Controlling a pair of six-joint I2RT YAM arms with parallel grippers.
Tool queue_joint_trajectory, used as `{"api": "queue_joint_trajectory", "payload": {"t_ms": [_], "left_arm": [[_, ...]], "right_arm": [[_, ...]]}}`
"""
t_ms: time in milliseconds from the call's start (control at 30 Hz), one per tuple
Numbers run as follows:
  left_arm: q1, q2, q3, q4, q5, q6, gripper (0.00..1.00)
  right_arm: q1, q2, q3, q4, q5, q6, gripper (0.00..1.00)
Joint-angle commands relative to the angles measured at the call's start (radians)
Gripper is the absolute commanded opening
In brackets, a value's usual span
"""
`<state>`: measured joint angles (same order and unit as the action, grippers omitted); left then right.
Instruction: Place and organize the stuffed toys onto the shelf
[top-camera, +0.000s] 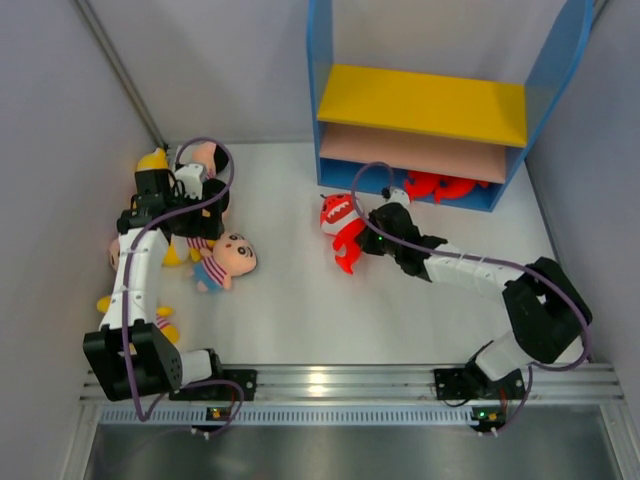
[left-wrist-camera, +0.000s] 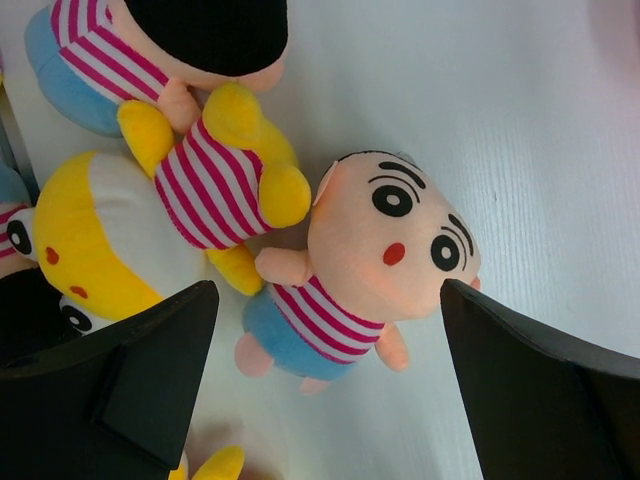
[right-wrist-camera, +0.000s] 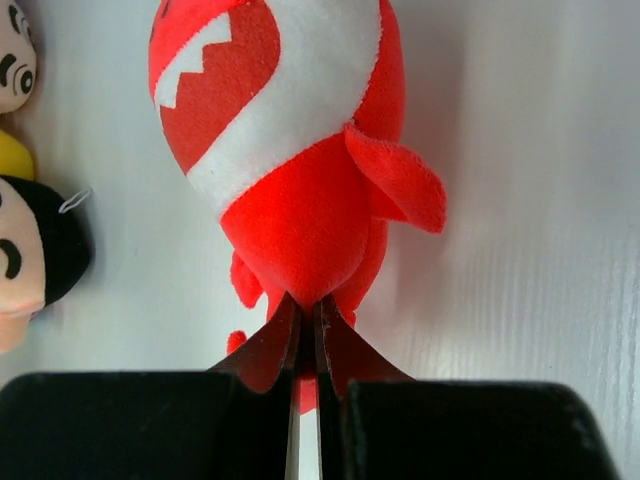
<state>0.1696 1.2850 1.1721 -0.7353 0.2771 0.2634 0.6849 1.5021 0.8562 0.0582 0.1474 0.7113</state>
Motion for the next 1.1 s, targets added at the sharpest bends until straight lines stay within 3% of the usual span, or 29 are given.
{"api": "queue_joint_trajectory", "payload": {"t_ms": [0, 200, 533, 1067], "left_arm": [[0.005, 0.003, 0.018, 0.013, 0.05, 0.005, 0.99], [0.005, 0.019, 0.038, 0.013, 0.063, 0.005, 0.99], [0.005, 0.045, 0.066, 0.013, 0.033, 0.037, 0.99], [0.007, 0.134, 0.12, 0.013, 0.014, 0.059, 0.99]], "right_arm": [[-0.028, 0.026, 0.036, 0.015, 0.047, 0.001, 0.0], [-0.096, 0.13, 0.13, 0.041, 0.035, 0.023, 0.0], [-0.197, 0.263, 0.262, 0.18, 0.193, 0.069, 0.0], [-0.257, 0.533, 0.555, 0.12, 0.23, 0.135, 0.0]]}}
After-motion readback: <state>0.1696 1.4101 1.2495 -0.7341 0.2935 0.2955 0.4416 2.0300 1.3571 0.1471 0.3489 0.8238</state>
